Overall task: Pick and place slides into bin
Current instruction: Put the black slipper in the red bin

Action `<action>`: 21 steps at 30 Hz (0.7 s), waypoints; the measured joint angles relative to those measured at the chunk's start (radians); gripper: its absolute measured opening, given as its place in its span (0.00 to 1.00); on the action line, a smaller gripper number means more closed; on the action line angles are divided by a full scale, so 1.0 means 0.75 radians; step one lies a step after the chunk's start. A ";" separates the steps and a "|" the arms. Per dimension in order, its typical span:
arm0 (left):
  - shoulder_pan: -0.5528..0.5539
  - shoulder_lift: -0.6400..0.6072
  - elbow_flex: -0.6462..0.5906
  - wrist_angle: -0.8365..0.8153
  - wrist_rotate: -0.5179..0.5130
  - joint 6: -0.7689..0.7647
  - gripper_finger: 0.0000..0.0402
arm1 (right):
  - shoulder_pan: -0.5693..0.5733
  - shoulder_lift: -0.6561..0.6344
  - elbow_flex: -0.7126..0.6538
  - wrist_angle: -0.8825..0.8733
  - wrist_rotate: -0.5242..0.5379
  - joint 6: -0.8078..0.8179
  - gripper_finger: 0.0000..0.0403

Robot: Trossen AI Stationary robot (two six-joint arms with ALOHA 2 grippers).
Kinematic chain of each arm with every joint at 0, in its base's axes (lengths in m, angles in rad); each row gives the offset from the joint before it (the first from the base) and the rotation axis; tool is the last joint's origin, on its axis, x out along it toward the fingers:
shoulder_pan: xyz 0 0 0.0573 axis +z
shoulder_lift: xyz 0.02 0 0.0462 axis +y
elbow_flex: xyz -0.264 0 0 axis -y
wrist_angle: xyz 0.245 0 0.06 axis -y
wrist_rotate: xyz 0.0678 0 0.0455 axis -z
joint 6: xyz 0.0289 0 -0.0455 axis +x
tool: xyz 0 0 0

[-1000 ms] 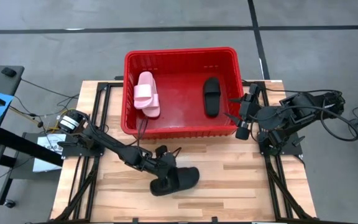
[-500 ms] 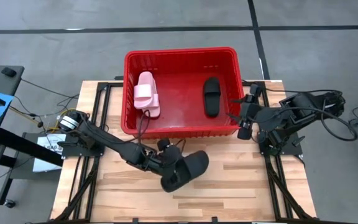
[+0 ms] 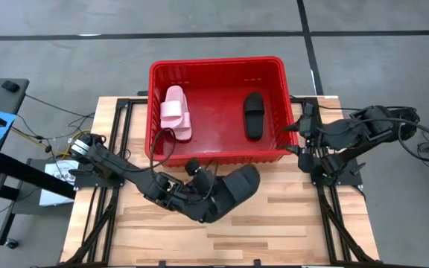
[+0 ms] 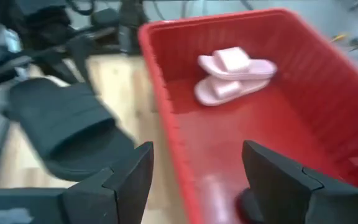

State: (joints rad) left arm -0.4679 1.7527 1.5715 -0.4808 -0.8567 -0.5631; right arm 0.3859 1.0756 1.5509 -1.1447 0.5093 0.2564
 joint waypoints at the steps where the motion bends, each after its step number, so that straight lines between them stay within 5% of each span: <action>1: 0.000 0.000 0.016 0.000 -0.018 0.019 0.00 | 0.000 0.001 0.000 0.014 -0.028 0.023 0.60; 8: 0.028 0.000 0.108 0.007 -0.121 0.160 0.00 | 0.008 0.006 0.000 0.151 -0.278 0.070 0.60; 14: 0.072 0.000 0.193 0.008 -0.175 0.265 0.00 | 0.122 0.004 0.000 0.335 -0.323 0.079 0.60; 21: 0.149 -0.001 0.273 0.008 -0.206 0.328 0.00 | 0.342 0.028 0.001 0.375 0.015 0.078 0.57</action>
State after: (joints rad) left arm -0.3563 1.7523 1.7762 -0.4746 -1.0112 -0.3169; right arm 0.6423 1.0964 1.5513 -0.8639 0.5208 0.3149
